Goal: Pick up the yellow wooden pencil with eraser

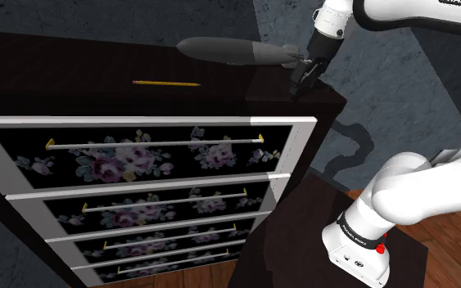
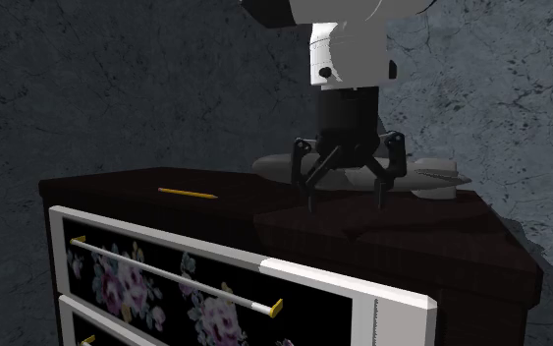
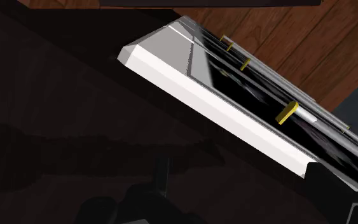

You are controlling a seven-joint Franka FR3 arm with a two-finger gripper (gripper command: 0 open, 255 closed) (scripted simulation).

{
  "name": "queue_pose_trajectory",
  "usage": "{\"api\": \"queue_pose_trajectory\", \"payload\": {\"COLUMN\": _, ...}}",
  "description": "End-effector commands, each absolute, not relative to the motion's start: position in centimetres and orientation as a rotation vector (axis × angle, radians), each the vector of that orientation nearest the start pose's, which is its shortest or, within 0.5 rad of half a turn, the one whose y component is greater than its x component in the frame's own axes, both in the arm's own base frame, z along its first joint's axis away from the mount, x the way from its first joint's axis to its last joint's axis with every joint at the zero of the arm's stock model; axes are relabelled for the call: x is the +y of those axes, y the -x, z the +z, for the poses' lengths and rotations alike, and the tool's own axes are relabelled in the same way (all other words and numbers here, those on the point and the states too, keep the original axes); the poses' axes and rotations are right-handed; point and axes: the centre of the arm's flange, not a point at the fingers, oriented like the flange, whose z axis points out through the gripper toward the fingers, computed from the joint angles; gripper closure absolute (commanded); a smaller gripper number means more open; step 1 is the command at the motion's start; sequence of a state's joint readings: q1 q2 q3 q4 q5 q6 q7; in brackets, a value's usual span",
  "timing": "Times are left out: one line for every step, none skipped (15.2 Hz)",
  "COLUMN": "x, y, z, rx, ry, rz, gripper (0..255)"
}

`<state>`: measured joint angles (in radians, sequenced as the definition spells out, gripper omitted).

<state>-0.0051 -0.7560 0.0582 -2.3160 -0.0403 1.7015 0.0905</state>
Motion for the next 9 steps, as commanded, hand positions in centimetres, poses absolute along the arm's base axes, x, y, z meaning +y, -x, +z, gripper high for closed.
{"api": "queue_pose_trajectory", "payload": {"x": 2.0, "y": -32.8, "z": 61.2, "rx": 0.077, "ry": 3.203, "rz": -0.233, "gripper": 0}}
{"api": "queue_pose_trajectory", "payload": {"x": 2.2, "y": -34.1, "z": 61.3, "rx": 0.01, "ry": 3.199, "rz": -0.229, "gripper": 0}}
{"api": "queue_pose_trajectory", "payload": {"x": 2.4, "y": -35.4, "z": 61.4, "rx": -0.057, "ry": 3.193, "rz": -0.225, "gripper": 0}}
{"api": "queue_pose_trajectory", "payload": {"x": 2.8, "y": -36.6, "z": 61.5, "rx": -0.123, "ry": 3.185, "rz": -0.22, "gripper": 0}}
{"api": "queue_pose_trajectory", "payload": {"x": 3.1, "y": -37.9, "z": 61.6, "rx": -0.189, "ry": 3.176, "rz": -0.216, "gripper": 0}}
{"api": "queue_pose_trajectory", "payload": {"x": 3.5, "y": -39.1, "z": 61.7, "rx": -0.255, "ry": 3.166, "rz": -0.211, "gripper": 0}}
{"api": "queue_pose_trajectory", "payload": {"x": 4.0, "y": -40.3, "z": 61.8, "rx": -0.32, "ry": 3.155, "rz": -0.206, "gripper": 0}}
{"api": "queue_pose_trajectory", "payload": {"x": 4.5, "y": -41.5, "z": 61.9, "rx": -0.385, "ry": 3.142, "rz": -0.201, "gripper": 0}}
{"api": "queue_pose_trajectory", "payload": {"x": 5.1, "y": -42.7, "z": 62.0, "rx": -0.449, "ry": 3.128, "rz": -0.196, "gripper": 0}}
